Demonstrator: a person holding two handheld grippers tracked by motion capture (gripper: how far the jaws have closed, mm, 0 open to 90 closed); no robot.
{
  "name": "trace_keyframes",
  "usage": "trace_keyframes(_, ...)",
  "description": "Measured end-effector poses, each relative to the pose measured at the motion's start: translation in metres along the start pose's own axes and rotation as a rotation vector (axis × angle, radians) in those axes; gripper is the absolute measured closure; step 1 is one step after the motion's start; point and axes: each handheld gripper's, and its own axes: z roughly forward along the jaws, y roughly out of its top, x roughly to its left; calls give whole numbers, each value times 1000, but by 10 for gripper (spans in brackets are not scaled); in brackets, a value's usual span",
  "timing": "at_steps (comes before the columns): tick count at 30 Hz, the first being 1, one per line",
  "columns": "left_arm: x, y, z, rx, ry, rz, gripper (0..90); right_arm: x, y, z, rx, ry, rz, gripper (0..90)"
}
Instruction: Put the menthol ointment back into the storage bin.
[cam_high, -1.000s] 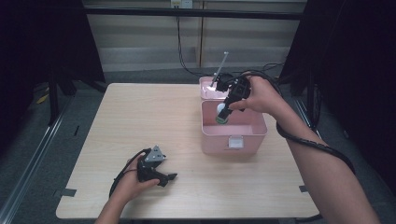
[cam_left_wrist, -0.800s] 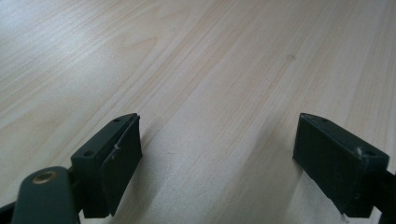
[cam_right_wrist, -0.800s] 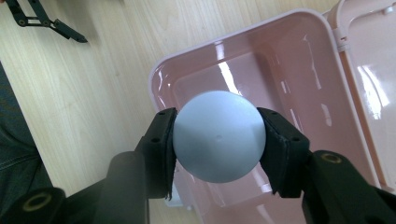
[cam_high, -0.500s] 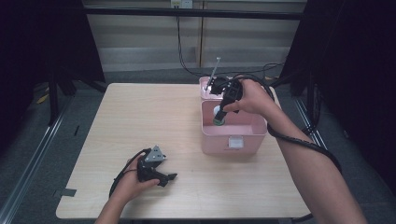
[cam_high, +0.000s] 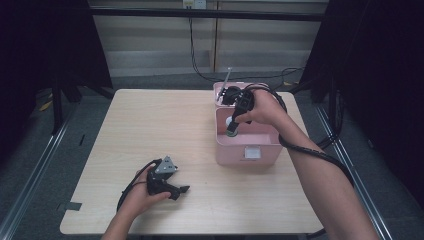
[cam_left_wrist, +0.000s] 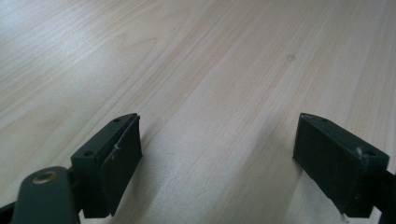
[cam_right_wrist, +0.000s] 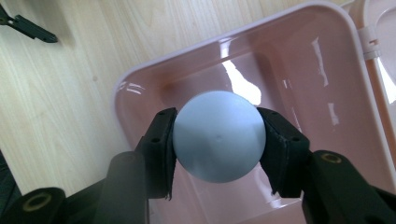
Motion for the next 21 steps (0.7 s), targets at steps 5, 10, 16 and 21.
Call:
trace_keyframes(5,0,0,0,0,-2,-1,149,-3,-2,5,0,2,4,505)
trace_keyframes(10,0,0,0,1,-1,-1,149,-4,-2,14,8,0,6,505)
trace_keyframes(16,0,0,0,0,-1,0,149,-4,1,22,24,3,0,505)
trace_keyframes(21,0,0,0,2,2,0,149,-6,2,27,20,3,2,505)
